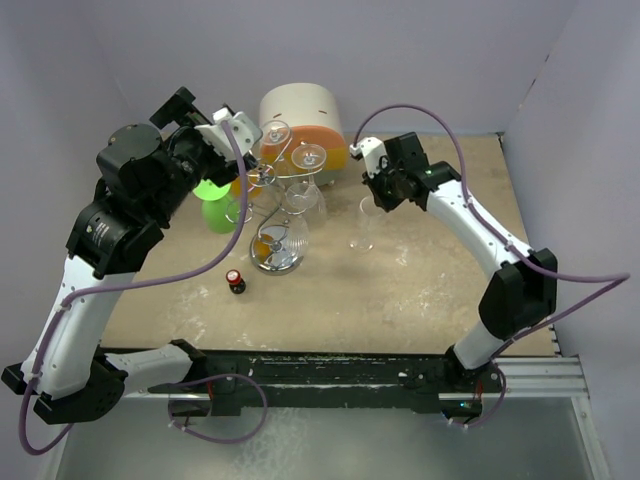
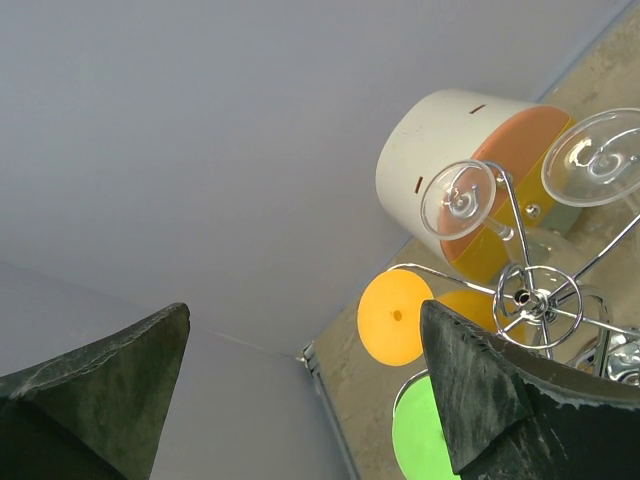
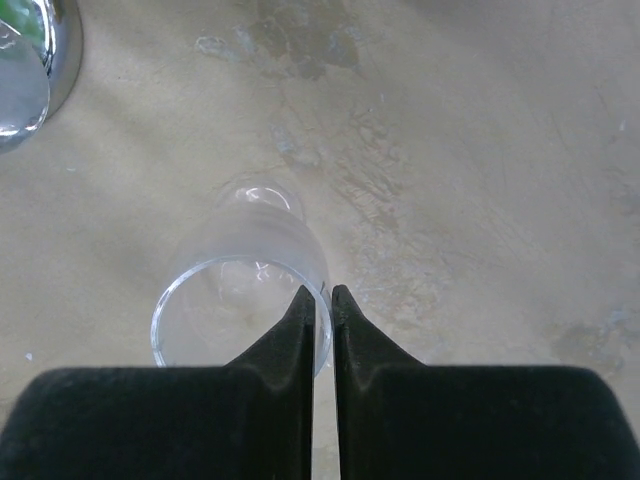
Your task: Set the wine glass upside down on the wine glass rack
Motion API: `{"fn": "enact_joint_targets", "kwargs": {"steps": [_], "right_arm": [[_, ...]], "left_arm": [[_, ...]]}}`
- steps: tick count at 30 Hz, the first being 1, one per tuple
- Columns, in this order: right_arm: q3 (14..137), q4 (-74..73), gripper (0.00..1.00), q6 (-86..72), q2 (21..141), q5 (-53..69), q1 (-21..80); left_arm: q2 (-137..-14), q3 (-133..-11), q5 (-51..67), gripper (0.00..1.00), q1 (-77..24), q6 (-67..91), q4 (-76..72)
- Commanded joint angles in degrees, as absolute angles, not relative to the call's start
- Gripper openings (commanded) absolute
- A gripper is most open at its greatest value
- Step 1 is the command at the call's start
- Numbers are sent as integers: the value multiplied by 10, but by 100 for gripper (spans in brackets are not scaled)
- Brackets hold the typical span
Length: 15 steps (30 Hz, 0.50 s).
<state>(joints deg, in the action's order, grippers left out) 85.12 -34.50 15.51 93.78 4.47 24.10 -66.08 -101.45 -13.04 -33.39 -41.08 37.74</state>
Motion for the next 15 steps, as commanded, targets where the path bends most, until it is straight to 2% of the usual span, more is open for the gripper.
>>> {"fn": "enact_joint_targets", "kwargs": {"steps": [1,6,15], "right_arm": [[854,-324,0,166,870,12,238],[860,-320,0,176,832,2,221],[918,-297,0,196,750,-13,167]], "left_arm": [[-652,-1019,-142,99,-329,-389,346],[-656,-1018,-125,99,-328,-357,348],[-678,-1035,2,99,-313,-247,373]]}}
